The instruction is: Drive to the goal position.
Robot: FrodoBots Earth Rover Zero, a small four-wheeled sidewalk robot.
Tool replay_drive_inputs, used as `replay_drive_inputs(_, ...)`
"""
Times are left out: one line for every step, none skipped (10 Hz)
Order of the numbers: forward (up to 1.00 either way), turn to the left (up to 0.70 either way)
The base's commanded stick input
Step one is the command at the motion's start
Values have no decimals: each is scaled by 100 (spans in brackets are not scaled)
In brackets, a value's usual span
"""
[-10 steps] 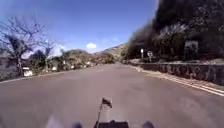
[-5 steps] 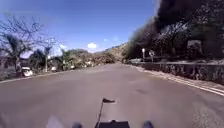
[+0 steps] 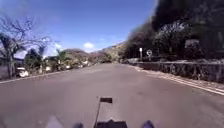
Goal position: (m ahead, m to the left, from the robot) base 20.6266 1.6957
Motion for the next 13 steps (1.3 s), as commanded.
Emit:
replay_drive_inputs(50,0)
replay_drive_inputs(50,0)
replay_drive_inputs(50,0)
replay_drive_inputs(50,0)
replay_drive_inputs(50,0)
replay_drive_inputs(50,0)
replay_drive_inputs(50,0)
replay_drive_inputs(50,0)
replay_drive_inputs(50,0)
replay_drive_inputs(50,0)
replay_drive_inputs(50,0)
replay_drive_inputs(50,0)
replay_drive_inputs(50,0)
